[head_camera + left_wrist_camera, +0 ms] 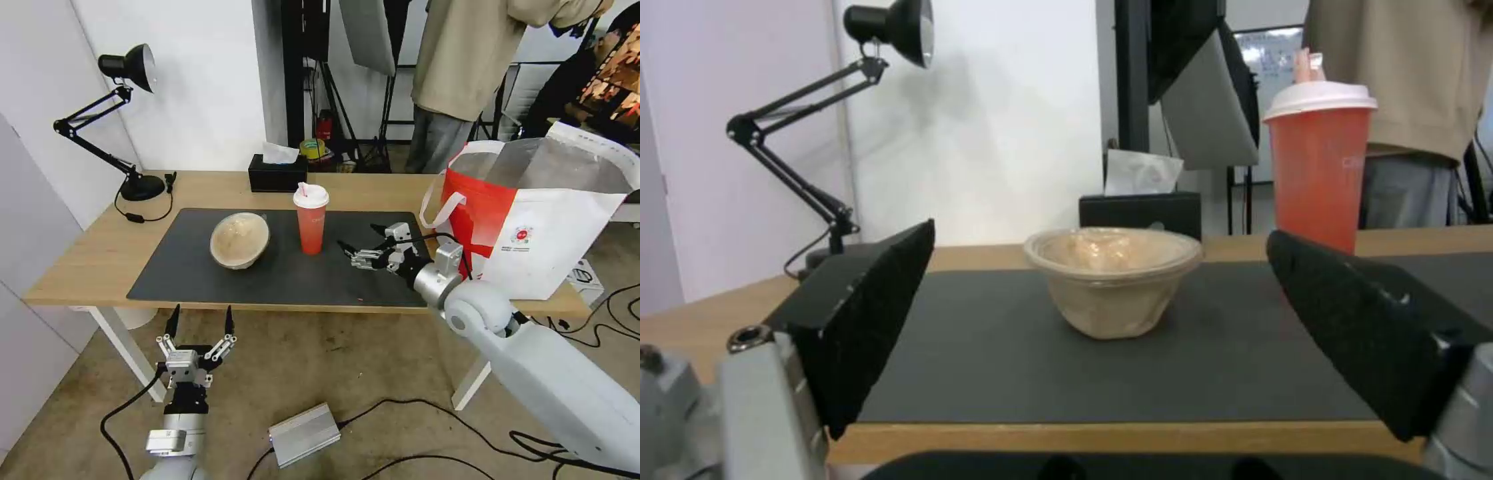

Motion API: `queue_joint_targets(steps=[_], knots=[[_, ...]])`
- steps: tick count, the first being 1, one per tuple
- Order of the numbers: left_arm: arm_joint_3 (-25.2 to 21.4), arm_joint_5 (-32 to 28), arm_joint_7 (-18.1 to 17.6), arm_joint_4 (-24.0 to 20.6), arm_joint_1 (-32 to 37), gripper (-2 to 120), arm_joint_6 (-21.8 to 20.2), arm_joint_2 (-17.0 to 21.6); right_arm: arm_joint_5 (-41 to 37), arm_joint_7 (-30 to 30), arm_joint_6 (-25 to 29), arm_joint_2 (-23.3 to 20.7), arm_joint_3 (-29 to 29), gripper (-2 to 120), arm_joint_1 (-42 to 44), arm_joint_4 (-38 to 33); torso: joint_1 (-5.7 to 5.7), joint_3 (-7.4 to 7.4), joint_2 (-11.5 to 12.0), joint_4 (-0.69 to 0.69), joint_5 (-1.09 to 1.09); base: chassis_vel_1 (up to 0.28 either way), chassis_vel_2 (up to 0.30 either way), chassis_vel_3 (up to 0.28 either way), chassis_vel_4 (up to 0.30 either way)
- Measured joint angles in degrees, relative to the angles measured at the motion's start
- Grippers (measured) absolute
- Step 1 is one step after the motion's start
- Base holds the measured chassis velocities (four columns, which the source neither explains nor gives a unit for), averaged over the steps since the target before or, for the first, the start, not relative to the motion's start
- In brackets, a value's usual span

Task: Pick up the trash from the table and place it into the takeout bag.

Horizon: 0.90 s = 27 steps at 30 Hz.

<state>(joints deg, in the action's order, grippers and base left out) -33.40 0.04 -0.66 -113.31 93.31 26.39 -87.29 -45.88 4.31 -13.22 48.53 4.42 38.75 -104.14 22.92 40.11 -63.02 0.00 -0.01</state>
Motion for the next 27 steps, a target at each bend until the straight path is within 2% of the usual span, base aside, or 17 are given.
queue_joint_targets(steps=[27], knots=[[-0.62,-0.33,0.00,1.43,-0.33,100,0.93,-0.24,0.59,0.27,0.31,4.13,5.23,100,-5.59,4.49,0.00,0.00,0.00,-0.01,0.00,0.000,0.000,0.000,0.000]])
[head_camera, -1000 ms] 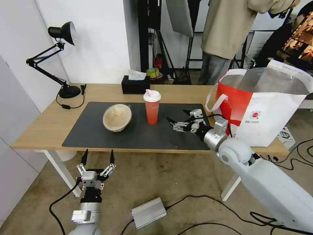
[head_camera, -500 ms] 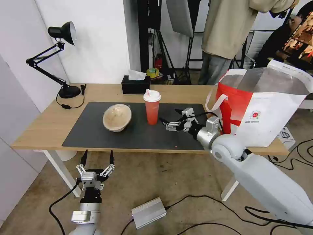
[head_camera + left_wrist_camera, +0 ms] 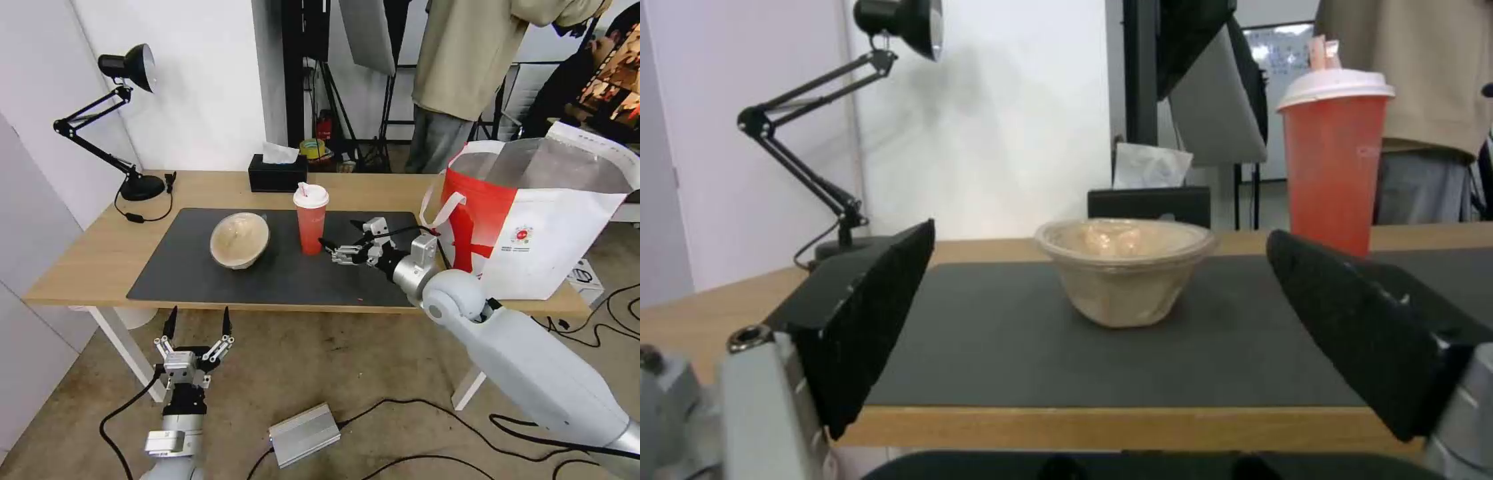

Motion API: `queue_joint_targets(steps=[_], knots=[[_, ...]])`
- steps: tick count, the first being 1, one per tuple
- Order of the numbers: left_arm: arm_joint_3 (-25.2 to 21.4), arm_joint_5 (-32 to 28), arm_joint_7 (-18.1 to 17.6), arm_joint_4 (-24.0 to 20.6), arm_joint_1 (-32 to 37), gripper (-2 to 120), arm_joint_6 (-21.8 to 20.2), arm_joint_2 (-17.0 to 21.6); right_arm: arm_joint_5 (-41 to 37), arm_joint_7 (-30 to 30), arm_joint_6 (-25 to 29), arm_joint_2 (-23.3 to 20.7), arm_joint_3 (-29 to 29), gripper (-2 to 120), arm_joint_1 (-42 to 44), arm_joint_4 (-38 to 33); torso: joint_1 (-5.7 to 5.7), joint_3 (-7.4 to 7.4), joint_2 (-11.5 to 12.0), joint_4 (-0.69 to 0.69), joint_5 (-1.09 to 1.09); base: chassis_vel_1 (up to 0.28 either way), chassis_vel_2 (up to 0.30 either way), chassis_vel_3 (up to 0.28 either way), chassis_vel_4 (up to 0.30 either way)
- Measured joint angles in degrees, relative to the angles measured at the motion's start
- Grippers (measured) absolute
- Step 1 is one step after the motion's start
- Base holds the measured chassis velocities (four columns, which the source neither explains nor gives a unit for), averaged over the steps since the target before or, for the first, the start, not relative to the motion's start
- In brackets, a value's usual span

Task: Pick up the trash from the table and place it into the takeout bag.

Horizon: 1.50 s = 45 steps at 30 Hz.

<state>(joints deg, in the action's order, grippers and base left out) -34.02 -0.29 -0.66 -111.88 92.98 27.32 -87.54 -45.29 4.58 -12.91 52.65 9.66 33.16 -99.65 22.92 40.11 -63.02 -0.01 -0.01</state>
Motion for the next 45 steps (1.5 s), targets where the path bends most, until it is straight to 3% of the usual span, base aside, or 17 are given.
queue_joint_targets(steps=[45], knots=[[-0.31,-0.98,-0.16,2.63,-1.65,100,0.22,0.52,3.15,1.45,2.19,7.36,3.96,100,-4.57,10.13,0.00,0.00,0.00,0.01,0.00,0.000,0.000,0.000,0.000]])
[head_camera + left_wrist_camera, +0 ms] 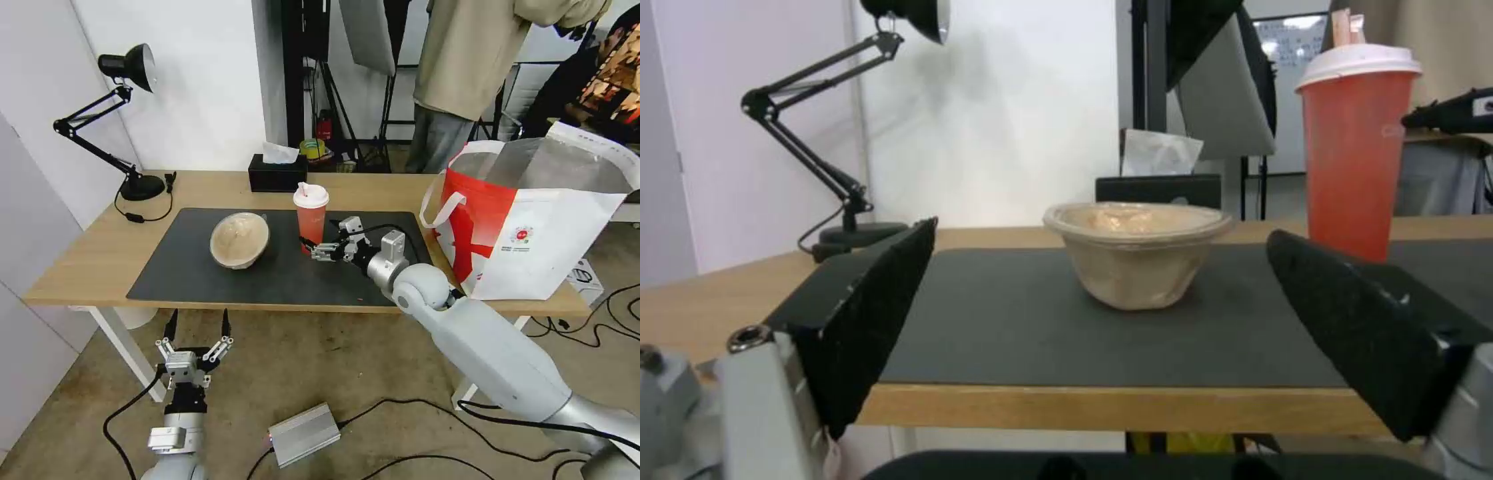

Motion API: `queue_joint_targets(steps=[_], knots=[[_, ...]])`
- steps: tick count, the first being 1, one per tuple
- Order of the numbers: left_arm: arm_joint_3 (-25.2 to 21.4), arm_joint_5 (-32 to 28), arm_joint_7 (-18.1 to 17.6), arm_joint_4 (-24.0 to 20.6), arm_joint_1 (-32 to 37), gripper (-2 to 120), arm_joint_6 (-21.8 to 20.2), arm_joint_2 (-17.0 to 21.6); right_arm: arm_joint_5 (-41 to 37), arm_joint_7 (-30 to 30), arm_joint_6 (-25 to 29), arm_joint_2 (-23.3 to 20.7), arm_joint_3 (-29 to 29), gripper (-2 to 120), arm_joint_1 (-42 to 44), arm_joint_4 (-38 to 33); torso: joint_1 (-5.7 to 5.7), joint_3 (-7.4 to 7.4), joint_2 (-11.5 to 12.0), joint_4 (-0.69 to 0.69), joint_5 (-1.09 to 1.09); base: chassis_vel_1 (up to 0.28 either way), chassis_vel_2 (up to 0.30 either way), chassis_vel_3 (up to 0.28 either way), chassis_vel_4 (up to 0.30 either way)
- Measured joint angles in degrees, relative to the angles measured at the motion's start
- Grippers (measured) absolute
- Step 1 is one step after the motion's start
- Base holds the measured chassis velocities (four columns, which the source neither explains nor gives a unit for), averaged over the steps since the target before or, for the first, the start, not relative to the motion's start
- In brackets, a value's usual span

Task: Pick up the trash from the table and place it into the takeout bag.

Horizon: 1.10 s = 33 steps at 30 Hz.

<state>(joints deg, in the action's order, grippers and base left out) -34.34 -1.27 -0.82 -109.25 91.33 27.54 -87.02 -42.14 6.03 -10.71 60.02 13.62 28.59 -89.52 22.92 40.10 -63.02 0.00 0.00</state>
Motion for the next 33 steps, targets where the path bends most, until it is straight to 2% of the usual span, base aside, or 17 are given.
queue_joint_targets(steps=[28,32,33], knots=[[-0.10,-0.41,0.00,1.18,-0.45,100,0.12,0.58,3.12,1.19,1.85,3.23,0.36,100,-1.28,5.94,0.00,0.00,0.00,0.00,0.00,0.000,0.000,0.000,0.000],[-0.10,-0.42,0.00,1.41,-0.50,100,0.17,0.60,3.58,1.34,1.92,3.57,0.30,99,-1.29,6.51,0.00,0.00,0.00,0.00,0.00,0.000,0.000,0.000,0.000],[-0.11,-0.43,0.00,1.48,-0.53,100,0.20,0.61,3.64,1.34,1.97,3.73,0.26,95,-1.30,6.70,0.00,0.00,0.00,0.00,0.00,0.000,0.000,0.000,0.000]])
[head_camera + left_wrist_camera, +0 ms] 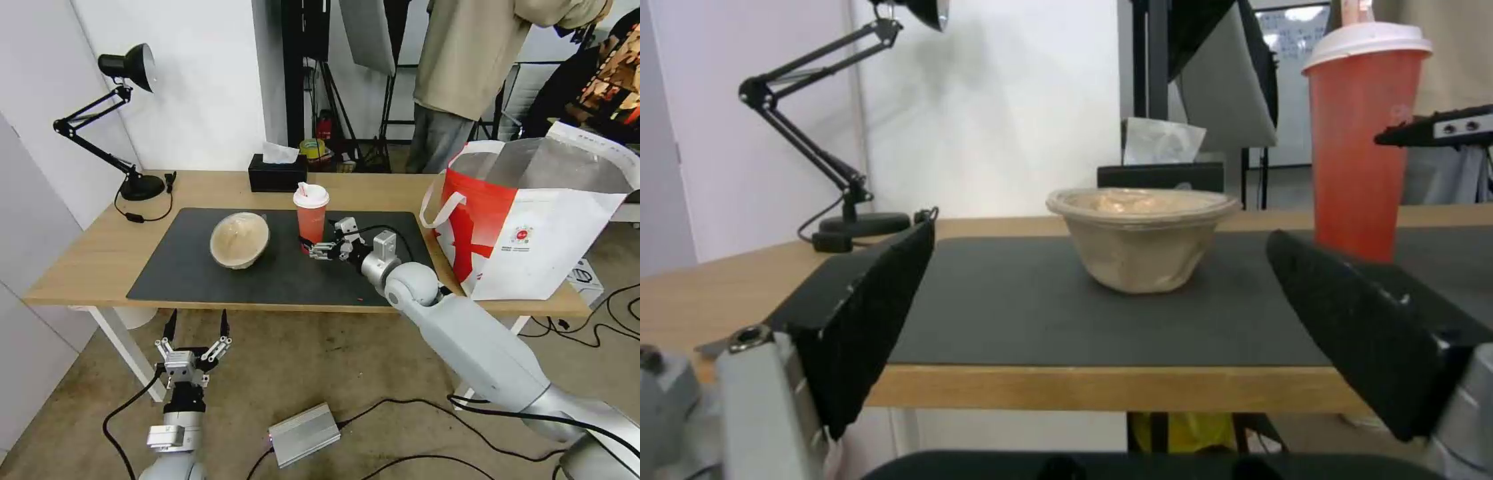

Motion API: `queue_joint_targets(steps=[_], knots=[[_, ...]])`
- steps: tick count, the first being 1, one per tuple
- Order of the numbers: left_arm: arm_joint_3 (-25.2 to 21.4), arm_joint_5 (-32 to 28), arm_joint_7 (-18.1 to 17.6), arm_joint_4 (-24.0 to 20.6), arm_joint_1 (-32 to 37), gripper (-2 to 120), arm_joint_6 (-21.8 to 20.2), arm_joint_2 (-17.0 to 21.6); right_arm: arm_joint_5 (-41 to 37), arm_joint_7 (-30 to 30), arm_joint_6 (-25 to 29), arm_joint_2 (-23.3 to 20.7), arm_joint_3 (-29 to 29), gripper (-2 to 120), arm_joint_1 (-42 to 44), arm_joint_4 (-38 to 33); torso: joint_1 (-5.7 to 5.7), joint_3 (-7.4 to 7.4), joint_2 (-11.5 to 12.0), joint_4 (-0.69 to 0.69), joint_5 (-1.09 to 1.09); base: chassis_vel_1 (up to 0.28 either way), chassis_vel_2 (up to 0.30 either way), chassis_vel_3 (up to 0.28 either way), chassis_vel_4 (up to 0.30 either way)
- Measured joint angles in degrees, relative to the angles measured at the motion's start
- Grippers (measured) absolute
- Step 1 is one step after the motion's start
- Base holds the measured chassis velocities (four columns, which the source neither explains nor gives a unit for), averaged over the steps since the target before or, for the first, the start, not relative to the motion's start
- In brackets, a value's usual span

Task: Pick up the trash from the table and place it into the takeout bag.

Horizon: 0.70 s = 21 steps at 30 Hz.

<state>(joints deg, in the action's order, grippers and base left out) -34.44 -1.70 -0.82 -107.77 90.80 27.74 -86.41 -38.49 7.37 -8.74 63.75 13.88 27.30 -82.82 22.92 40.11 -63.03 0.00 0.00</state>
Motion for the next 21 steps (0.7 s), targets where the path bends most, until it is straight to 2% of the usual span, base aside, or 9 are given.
queue_joint_targets(steps=[2,4,6,8,12,14,16,19,21], knots=[[0.00,0.00,0.00,0.01,-0.01,100,0.00,0.00,0.01,0.00,0.02,0.02,-0.01,94,0.00,0.03,0.00,0.00,0.00,0.00,0.00,0.000,0.000,0.000,0.000],[0.00,-0.03,0.00,0.11,-0.07,100,0.05,0.00,0.26,0.01,0.15,0.17,-0.05,81,-0.02,0.62,0.00,0.00,0.00,0.00,0.00,0.000,0.000,0.000,0.000],[0.00,-0.03,0.00,0.12,-0.07,100,0.05,0.00,0.28,0.01,0.17,0.21,-0.08,79,-0.02,0.70,0.00,0.00,0.00,0.00,0.00,0.000,0.000,0.000,0.000],[0.01,-0.04,0.01,0.20,-0.07,100,0.13,0.00,0.59,0.36,0.73,0.52,-0.37,66,0.08,1.42,0.00,0.00,0.00,0.00,0.00,0.000,0.000,0.000,0.000],[-0.01,-0.06,0.01,0.33,-0.07,100,0.24,0.02,0.78,0.56,1.03,0.69,-0.43,56,0.29,1.80,0.00,0.00,0.00,0.00,0.00,0.000,0.000,0.000,0.000],[-0.01,-0.06,0.01,0.60,-0.09,100,0.66,0.02,0.93,0.67,1.17,0.88,-0.51,45,0.38,2.15,0.00,0.00,-0.01,0.00,0.00,0.000,0.000,0.000,0.000],[0.00,-0.06,0.01,0.67,-0.11,100,0.72,0.01,0.98,0.73,1.23,0.94,-0.53,41,0.39,2.28,0.00,0.00,-0.01,0.00,0.00,0.000,0.000,0.000,0.000],[0.03,-0.06,0.01,0.89,-0.19,100,0.82,-0.01,1.10,0.91,1.34,1.16,-0.55,25,0.23,2.91,0.00,0.00,-0.01,0.00,0.00,0.000,0.000,0.000,0.000],[0.03,-0.06,0.01,1.00,-0.23,100,0.84,0.03,1.13,0.95,1.41,1.29,-0.57,22,0.11,3.24,0.00,0.00,-0.01,0.00,0.00,0.000,0.000,0.000,0.000]])
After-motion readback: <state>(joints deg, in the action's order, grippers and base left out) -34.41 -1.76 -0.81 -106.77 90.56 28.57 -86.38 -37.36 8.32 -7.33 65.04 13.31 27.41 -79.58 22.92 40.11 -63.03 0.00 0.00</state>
